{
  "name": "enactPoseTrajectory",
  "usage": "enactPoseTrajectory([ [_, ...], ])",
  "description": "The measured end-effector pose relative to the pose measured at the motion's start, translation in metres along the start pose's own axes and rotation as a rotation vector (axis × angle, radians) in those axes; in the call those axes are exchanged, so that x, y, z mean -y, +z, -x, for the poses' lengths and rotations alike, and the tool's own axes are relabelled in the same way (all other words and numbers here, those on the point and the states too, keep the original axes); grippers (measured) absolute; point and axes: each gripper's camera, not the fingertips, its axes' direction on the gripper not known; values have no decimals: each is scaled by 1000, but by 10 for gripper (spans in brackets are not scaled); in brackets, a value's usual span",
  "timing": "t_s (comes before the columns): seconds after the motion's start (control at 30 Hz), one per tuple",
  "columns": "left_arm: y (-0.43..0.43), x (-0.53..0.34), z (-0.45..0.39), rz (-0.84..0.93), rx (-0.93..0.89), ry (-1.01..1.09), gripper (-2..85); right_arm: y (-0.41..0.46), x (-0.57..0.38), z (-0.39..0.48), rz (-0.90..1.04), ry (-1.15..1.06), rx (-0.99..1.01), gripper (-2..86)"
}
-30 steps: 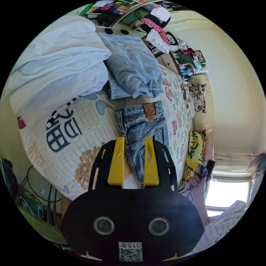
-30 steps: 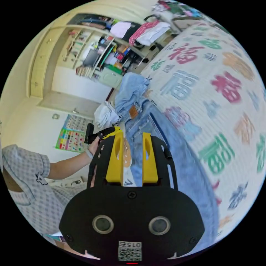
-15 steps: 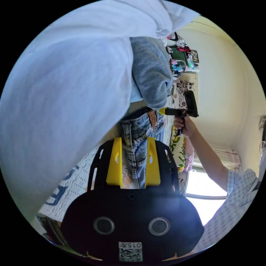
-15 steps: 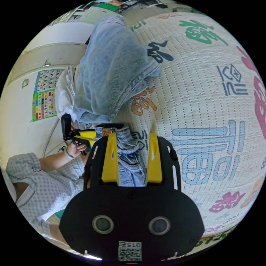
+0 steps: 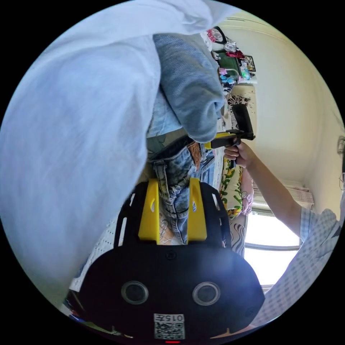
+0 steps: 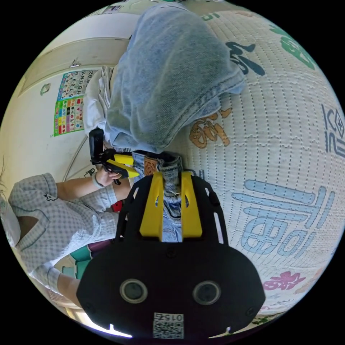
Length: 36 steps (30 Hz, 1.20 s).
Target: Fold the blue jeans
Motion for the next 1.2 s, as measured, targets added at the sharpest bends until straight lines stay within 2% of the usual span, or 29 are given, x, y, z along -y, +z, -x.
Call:
enactPoseTrajectory([
  [0.2,-20,-51,-97,-50,108,278,72,-49,-85,57,-231,-255,5,64],
  [0.37,-17,-139,-228,-33,169,638,70,-87,-229,114,-438,-438,7,63],
  [0.63,85,-292,-369,0,220,983,65,-81,-437,153,-505,-381,-154,57],
  [0.8,175,-395,-442,30,202,1102,63,-64,-563,164,-593,-305,-179,52],
  [1.0,313,-505,-505,169,119,1199,63,-19,-705,157,-599,-63,-240,53],
  [1.1,404,-561,-510,245,154,1284,63,25,-751,127,-487,241,-264,62],
  [1.17,489,-602,-497,418,248,1354,58,64,-786,98,-368,557,-260,62],
  [1.2,508,-610,-492,477,272,1363,55,72,-797,94,-373,632,-232,61],
])
